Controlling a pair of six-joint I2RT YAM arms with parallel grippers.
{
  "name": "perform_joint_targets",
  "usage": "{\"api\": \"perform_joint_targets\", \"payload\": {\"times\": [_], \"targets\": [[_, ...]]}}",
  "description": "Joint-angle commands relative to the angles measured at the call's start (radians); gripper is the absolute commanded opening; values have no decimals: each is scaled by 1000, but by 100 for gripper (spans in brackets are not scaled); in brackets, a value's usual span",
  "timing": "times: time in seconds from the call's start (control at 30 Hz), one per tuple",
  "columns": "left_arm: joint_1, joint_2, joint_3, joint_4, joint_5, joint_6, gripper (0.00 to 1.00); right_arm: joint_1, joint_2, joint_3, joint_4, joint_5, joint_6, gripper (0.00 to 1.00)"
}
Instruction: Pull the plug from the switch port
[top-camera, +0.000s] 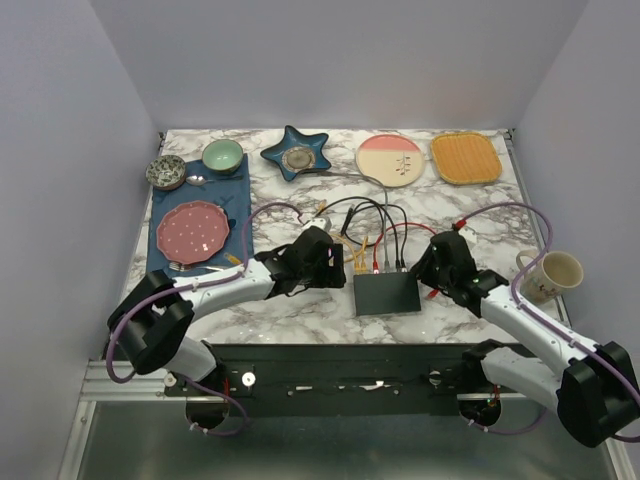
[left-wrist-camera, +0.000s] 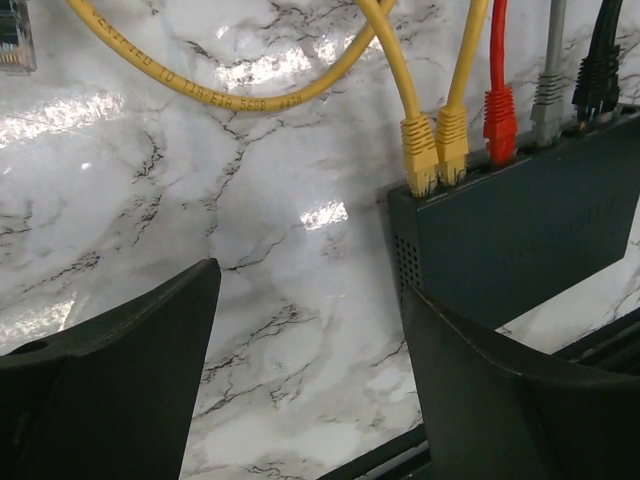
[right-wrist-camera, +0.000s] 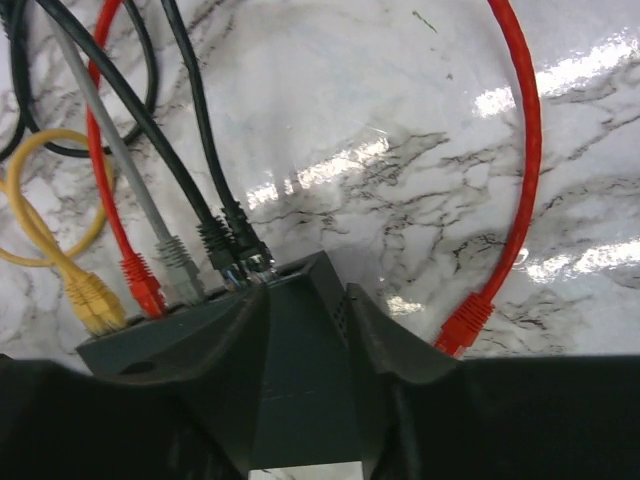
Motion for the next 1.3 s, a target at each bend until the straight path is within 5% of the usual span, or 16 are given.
{"api": "perform_joint_targets", "payload": {"times": [0.0,0.43,0.8,0.97,1.27], "targets": [[-6,29,18,-55,-14,23,81,0,-3,-33,-44,0,91,40],[-26,187,50,-50,119,60,73,0,141,-76,-1,-138,53,20],[-26,107,21,-21,107,69,74,3,95,-54,13,-153,-7,24],[-26,107,30,-24,112,66,74,32,219,-45,131,-352,-21,17],[-15,-31,-1,-104,-30,18,74,184,397,85,200,-385,-22,19]]}}
